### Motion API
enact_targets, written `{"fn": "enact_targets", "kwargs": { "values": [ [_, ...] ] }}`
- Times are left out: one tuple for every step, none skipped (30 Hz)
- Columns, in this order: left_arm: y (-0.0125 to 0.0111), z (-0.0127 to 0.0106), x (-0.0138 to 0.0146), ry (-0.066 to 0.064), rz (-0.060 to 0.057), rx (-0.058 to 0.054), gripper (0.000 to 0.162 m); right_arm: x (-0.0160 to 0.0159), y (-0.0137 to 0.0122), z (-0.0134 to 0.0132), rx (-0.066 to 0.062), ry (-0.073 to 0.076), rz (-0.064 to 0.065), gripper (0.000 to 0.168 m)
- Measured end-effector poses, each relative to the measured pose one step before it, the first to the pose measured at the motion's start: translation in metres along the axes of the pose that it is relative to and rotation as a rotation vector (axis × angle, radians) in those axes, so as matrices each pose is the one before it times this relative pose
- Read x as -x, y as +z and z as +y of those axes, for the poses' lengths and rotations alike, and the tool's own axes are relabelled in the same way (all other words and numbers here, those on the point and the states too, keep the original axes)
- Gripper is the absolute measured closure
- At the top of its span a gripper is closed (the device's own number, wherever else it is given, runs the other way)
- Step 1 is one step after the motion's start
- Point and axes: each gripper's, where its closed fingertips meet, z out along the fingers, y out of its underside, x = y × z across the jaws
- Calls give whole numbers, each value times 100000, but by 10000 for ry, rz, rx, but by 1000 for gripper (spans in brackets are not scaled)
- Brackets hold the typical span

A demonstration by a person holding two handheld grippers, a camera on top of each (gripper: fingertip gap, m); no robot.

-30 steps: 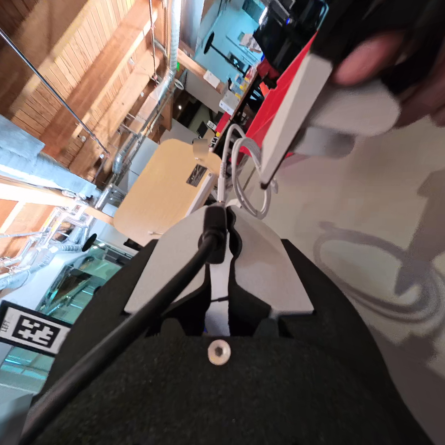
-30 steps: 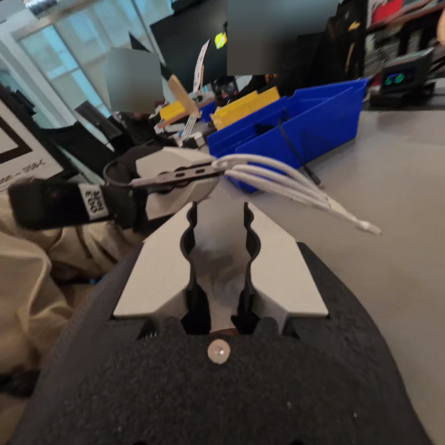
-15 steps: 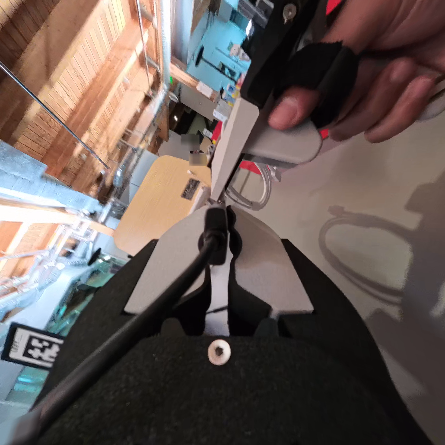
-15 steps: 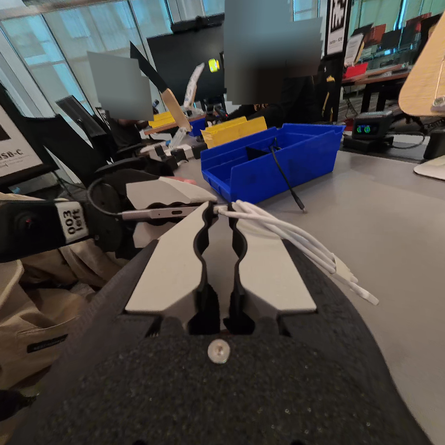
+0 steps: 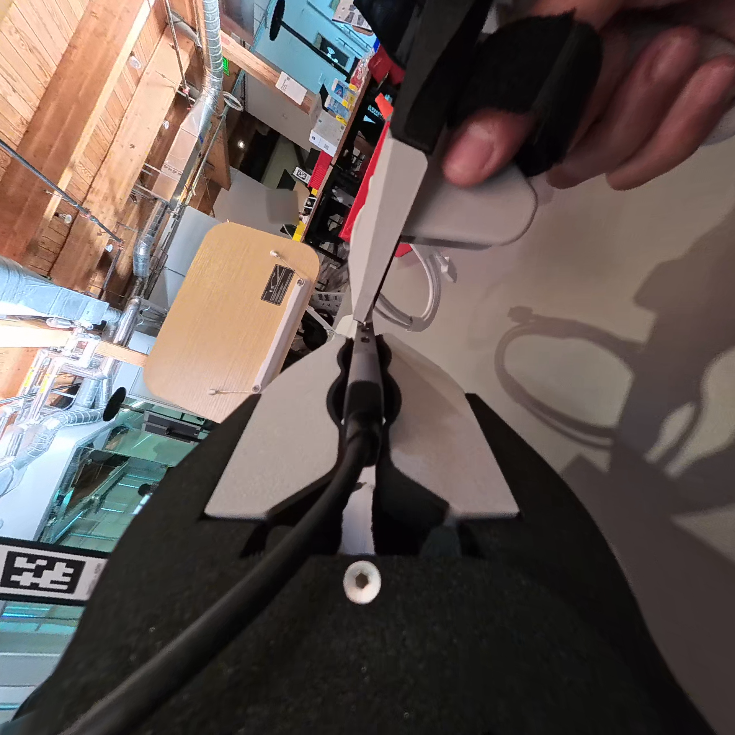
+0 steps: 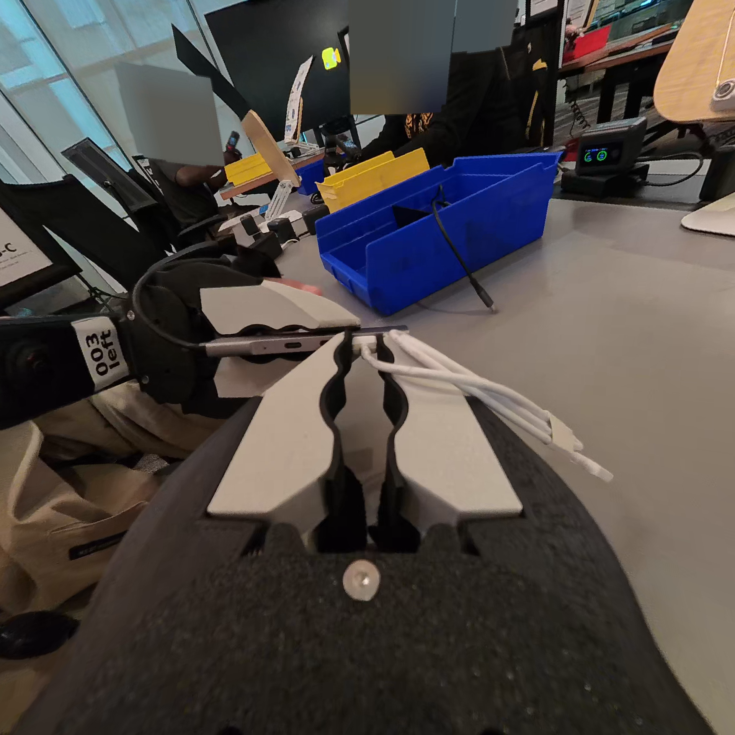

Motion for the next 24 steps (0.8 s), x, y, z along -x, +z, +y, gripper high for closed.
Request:
{"fn": "enact_targets", "kwargs": {
  "values": [
    [1, -140, 17, -34, 3, -50, 150, 58, -120, -72, -20, 5, -6, 157],
    [27, -69, -33, -61, 58, -9, 150, 1, -103, 5, 35, -138, 56, 157],
    [48, -4, -15, -79, 9, 13, 150, -48, -28, -5, 1, -102, 116, 157],
    [49, 85, -21, -92, 31, -5, 150, -61, 44, 39, -7, 33, 88, 157],
    [141, 255, -124, -479, 197, 72, 150, -203, 133, 138, 17, 5, 162, 157],
    [184, 339, -167, -712, 324, 105, 150, -275, 197, 196, 44, -27, 228, 157],
    [125, 251, -82, 19, 80, 10, 150, -159, 162, 197, 87, 59, 67, 157],
    [49, 291, 166, 521, -292, 127, 150, -94, 88, 46, 5, 133, 3, 157],
    [97, 2048, 1241, 219, -861, 1225, 152, -719, -606, -628, -375, 6, 357, 157],
    [470, 3125, 1264, -297, -81, 913, 151, -1398, -1533, -1175, -496, 251, 378, 157],
    [109, 3157, 2524, -1344, -307, 667, 151, -1483, -1697, -1324, -467, 366, 211, 157],
    [-399, 425, 1844, -503, -83, -166, 152, -1163, -1264, -871, -185, -110, 239, 157],
    [-700, -1732, 148, 602, -171, -495, 152, -512, -590, -385, 61, -128, -14, 157],
    [-532, -2409, -1506, 750, 200, -588, 152, 264, -123, -287, 95, 167, -416, 157],
    [-150, -1845, -2161, 550, 492, -385, 152, 134, -24, -465, 44, 55, -212, 157],
    [74, -1071, -2069, 320, 614, -287, 152, 73, -84, -448, 209, -125, -84, 157],
    [108, -451, -1557, -38, 566, -256, 152, 504, -124, -146, 610, -129, -391, 157],
    [81, -3, -942, -206, 384, -176, 152, 205, -502, -574, 467, -208, -139, 157],
    [-3, 94, -657, -125, 350, -169, 152, -521, -1099, -1731, -309, -476, 417, 157],
    [-39, -48, -424, 42, 256, -219, 152, -884, -1242, -1786, -307, -200, 446, 157],
    [-46, 59, 263, 115, -192, -22, 152, -949, -1046, -1132, 110, 80, 261, 157],
    [-12, 70, 382, 119, -233, 97, 152, -1129, -862, -232, 602, 126, 290, 157],
    [-22, -67, 116, 59, -39, 37, 152, -1478, -783, 243, 757, -21, 521, 157],
    [-46, -144, 153, -35, -94, -8, 152, -1798, -668, 508, 765, -321, 734, 157]
  ]
}}
